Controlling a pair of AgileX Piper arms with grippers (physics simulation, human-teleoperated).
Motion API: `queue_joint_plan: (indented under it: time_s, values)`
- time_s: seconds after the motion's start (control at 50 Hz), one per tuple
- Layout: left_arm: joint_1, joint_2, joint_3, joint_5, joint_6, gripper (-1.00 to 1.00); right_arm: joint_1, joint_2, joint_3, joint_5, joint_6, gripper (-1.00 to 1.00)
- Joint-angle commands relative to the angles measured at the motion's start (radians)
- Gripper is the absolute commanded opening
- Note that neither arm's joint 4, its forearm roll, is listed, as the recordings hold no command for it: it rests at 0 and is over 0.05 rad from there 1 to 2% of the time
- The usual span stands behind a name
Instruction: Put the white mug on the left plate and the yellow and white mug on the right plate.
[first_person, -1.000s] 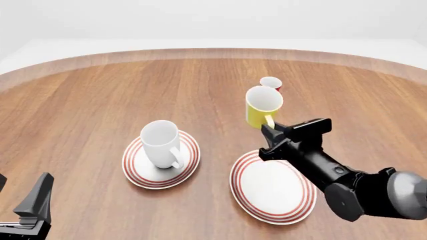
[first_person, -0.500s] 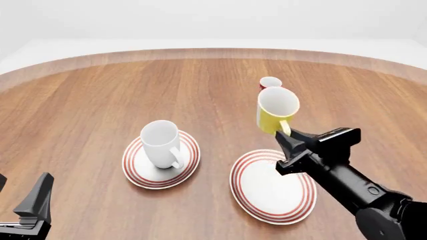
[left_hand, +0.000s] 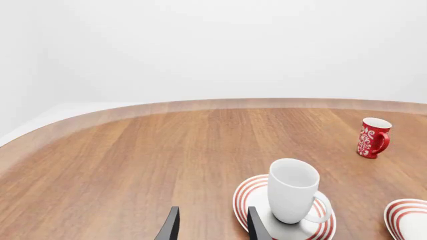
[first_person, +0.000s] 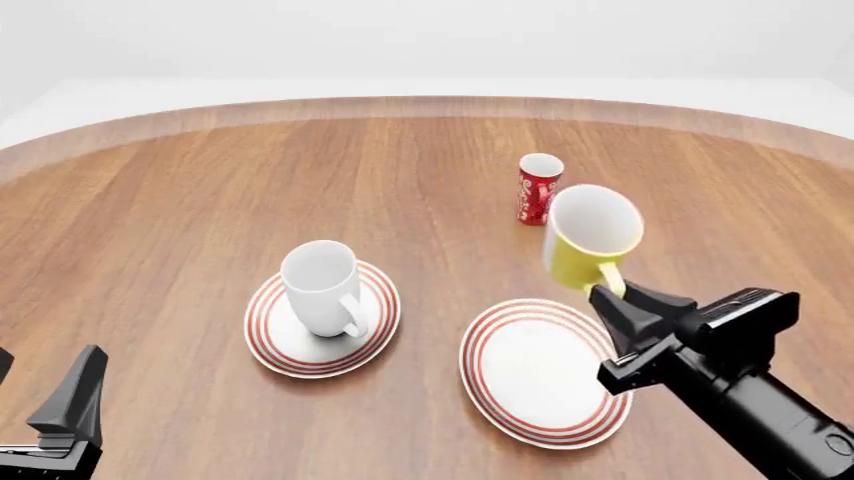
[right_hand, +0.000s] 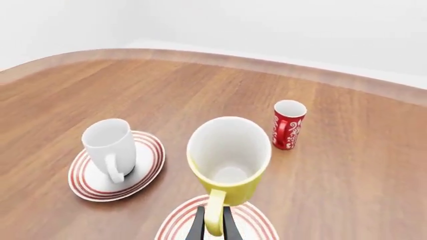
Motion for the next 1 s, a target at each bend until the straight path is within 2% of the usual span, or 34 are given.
queue_joint_plan:
  time_s: [0.02, 0.06, 0.12, 0.36, 0.64, 0.86, 1.0]
  values:
    - [0.000, 0.000, 0.000, 0.000, 0.000, 1.00, 0.003, -0.154, 0.040, 0.092, 0.015, -1.00]
    - [0.000, 0.000, 0.000, 0.000, 0.000, 1.00, 0.003, -0.154, 0.040, 0.092, 0.015, -1.00]
    - [0.000, 0.000, 0.000, 0.000, 0.000, 1.00, -0.004, -0.246, 0.063, 0.152, 0.017, -1.00]
    - [0.000, 0.000, 0.000, 0.000, 0.000, 1.00, -0.009, -0.415, 0.111, 0.291, 0.029, -1.00]
    - [0.000, 0.000, 0.000, 0.000, 0.000, 1.00, -0.004, -0.523, 0.156, 0.377, 0.052, -1.00]
    - [0.000, 0.000, 0.000, 0.000, 0.000, 1.00, 0.004, -0.504, 0.191, 0.354, 0.072, -1.00]
    - [0.000, 0.000, 0.000, 0.000, 0.000, 1.00, 0.010, -0.438, 0.195, 0.308, 0.076, -1.00]
